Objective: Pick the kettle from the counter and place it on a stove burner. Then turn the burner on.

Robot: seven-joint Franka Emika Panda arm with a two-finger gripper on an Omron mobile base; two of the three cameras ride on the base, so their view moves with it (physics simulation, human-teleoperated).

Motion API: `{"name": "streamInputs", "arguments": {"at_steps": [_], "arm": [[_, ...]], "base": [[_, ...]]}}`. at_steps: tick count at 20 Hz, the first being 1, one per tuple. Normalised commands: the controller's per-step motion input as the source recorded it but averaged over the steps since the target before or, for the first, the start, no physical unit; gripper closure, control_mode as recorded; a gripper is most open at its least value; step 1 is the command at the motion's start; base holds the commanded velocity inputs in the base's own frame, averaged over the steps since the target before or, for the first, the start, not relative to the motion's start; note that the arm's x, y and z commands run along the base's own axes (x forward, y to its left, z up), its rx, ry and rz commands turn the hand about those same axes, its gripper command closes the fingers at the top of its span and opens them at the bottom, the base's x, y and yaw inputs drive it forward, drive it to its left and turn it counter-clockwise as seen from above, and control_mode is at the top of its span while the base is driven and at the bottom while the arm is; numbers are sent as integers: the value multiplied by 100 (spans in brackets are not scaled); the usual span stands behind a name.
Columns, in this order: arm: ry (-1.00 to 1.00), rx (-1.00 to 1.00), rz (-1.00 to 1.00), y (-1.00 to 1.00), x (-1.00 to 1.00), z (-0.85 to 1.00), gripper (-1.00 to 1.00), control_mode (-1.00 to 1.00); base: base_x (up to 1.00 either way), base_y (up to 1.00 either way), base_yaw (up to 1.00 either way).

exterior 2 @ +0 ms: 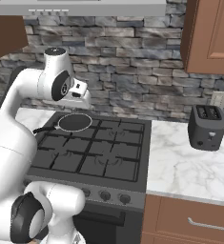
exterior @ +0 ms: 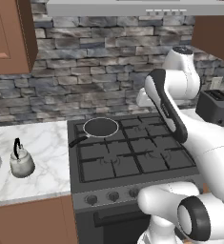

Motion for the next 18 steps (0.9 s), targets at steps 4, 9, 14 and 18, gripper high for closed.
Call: {"name": "streamInputs", "arguments": {"at_steps": [4,9,14,18], "arm": [[0,5,0,6,-2,0,-100,-100],[0,2,0,46,-3,-1,-100,-100],[1,0,0,97,0,-8,-100,-100],[1,0,0,100,0,-16,-100,-100]], "base": [[0,0,0],[0,0,0],[0,0,0],[0,0,0]]}}
